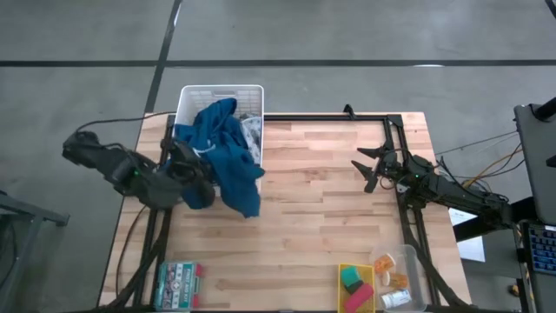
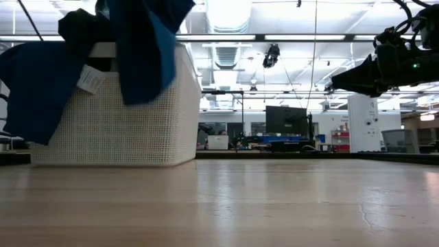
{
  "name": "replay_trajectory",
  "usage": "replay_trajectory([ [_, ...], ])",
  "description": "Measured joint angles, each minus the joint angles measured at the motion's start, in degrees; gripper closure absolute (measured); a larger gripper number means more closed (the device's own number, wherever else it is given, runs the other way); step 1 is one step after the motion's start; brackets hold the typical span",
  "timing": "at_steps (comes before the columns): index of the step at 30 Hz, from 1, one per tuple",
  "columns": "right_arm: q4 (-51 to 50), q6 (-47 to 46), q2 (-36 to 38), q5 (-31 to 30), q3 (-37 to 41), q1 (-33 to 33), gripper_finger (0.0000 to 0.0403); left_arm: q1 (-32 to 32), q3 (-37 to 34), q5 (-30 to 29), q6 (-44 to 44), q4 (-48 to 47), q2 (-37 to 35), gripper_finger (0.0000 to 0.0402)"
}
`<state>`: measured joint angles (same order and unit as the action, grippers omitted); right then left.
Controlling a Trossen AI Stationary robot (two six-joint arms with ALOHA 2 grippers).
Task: Pick & Place Medicine items
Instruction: Put the blue patient gown into the white laundry bin
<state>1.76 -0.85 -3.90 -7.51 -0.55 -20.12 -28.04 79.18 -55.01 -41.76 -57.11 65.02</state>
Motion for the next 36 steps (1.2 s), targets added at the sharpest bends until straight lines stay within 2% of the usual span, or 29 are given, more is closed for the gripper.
replay_trajectory([
  [4, 0.0, 0.0, 0.0, 0.0, 0.0, 0.0, 0.0165, 4.7, 0.6, -1.0, 0.2, -3.9, -3.2, 0.0394],
  [8, 0.0, 0.0, 0.0, 0.0, 0.0, 0.0, 0.0165, 11.6, 1.4, -1.4, 7.1, -4.2, -7.0, 0.0394],
  [12, 0.0, 0.0, 0.0, 0.0, 0.0, 0.0, 0.0165, 20.9, 3.8, -2.4, 11.6, -4.0, -9.4, 0.0394],
  [15, 0.0, 0.0, 0.0, 0.0, 0.0, 0.0, 0.0165, 29.0, 5.4, 0.0, 14.3, -4.0, -10.1, 0.0394],
  [19, 0.0, 0.0, 0.0, 0.0, 0.0, 0.0, 0.0165, 41.0, 6.2, 6.8, 21.0, -1.4, -9.3, 0.0394],
  [23, 0.0, 0.0, 0.0, 0.0, 0.0, 0.0, 0.0165, 52.6, 5.7, 18.2, 28.2, 3.4, -7.3, 0.0394],
  [27, 0.0, 0.0, 0.0, 0.0, 0.0, 0.0, 0.0165, 62.8, 5.7, 28.1, 29.7, 4.2, -3.1, 0.0394],
  [32, 0.0, 0.0, 0.0, 0.0, 0.0, 0.0, 0.0165, 69.9, 4.5, 36.9, 29.8, 3.0, 3.7, 0.0394],
  [36, 0.0, 0.0, 0.0, 0.0, 0.0, 0.0, 0.0165, 70.8, 2.7, 38.7, 29.8, 2.8, 8.9, 0.0394],
])
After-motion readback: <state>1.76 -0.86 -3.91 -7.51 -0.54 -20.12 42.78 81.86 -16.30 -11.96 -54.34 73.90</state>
